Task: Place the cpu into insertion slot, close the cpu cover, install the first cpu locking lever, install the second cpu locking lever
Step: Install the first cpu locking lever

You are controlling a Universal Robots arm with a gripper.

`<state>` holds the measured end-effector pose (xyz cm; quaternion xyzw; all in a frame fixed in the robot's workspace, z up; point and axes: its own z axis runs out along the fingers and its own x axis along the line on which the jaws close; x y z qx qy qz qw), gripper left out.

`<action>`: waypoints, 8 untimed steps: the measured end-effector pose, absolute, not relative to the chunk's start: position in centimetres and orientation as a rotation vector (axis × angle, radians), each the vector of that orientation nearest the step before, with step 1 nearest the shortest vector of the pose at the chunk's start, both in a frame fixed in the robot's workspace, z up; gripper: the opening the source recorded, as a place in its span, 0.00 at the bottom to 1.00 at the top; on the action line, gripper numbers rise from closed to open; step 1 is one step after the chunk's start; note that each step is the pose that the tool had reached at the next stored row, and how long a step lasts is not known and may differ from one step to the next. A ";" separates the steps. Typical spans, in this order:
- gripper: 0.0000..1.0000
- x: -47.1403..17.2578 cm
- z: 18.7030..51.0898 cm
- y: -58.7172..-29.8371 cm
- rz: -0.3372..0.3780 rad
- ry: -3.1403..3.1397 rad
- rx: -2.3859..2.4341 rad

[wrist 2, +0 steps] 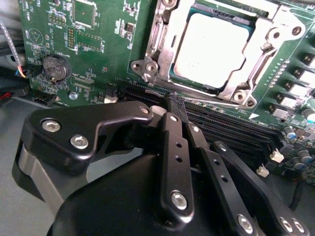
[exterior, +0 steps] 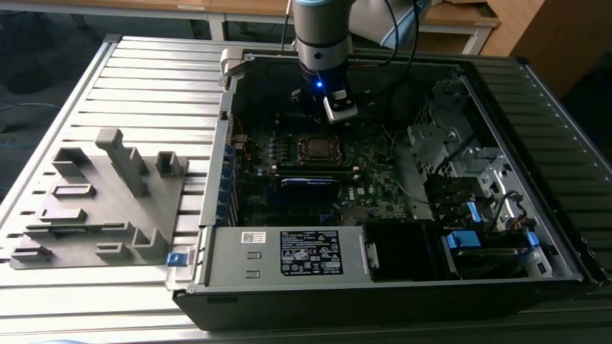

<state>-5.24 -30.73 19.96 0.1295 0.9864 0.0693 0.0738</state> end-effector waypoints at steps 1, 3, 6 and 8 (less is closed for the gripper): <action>0.11 -5.2 20.0 -30.7 0.208 2.961 0.389; 0.11 -5.2 20.0 -30.7 0.208 2.961 0.389; 0.11 -5.2 20.0 -30.6 0.208 2.961 0.389; 0.11 -5.2 20.0 -30.6 0.209 2.961 0.389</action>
